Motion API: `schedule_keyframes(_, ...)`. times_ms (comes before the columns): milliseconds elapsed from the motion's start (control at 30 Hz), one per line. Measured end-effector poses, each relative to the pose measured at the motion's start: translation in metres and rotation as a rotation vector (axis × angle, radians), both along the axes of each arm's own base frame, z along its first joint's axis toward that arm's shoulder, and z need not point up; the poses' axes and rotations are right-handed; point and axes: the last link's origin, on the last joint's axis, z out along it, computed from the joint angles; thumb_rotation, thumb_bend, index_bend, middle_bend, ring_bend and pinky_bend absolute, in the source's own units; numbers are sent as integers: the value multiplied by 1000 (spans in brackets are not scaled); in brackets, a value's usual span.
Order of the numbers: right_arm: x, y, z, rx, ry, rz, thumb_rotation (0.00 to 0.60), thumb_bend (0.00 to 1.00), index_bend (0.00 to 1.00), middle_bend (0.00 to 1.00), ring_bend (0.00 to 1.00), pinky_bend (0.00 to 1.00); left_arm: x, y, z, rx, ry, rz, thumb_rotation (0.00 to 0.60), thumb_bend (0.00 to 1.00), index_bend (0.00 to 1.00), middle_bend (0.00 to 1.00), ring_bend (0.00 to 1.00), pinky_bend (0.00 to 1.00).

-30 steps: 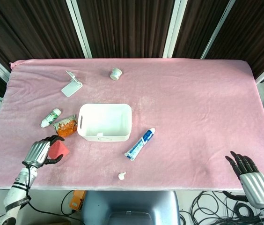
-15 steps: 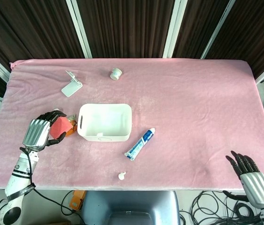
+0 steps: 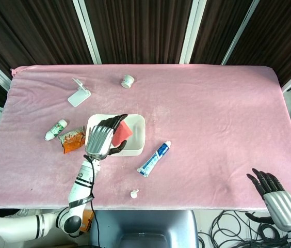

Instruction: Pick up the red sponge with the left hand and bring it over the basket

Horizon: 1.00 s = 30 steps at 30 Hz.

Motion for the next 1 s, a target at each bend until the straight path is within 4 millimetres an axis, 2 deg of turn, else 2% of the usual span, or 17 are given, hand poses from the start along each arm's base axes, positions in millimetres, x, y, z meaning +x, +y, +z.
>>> schedule_keyframes(267,0,0,-1,2,2,-2,600,101,0,0,0,189,-5,-5,-7,-30,11,3,600,319,0,0,0,156)
schedule_keyframes(467,0,0,-1,4,2,-1,600,102,0,0,0,189,-25,-16,8,-32,101,-5,600,322,0,0,2,158)
schedule_keyframes(567,0,0,-1,6,4,1,600,102,0,0,0,189,-52,-29,26,-24,184,2,600,325,0,0,3,157)
schedule_keyframes(667,0,0,-2,3,9,2,600,102,0,0,0,189,-92,-50,48,-19,295,31,600,327,0,0,1,161)
schedule_keyframes(767,1,-1,-4,-3,8,6,600,102,0,0,0,189,-143,-85,72,-46,396,95,600,326,0,0,0,163)
schedule_keyframes(900,1,-2,-7,-15,13,8,600,102,0,0,0,189,-184,-120,93,-62,380,176,600,327,0,0,0,154)
schedule_keyframes(1000,1,-2,-8,-23,13,15,600,102,0,0,0,189,-207,-133,102,-51,329,214,600,329,4,0,0,146)
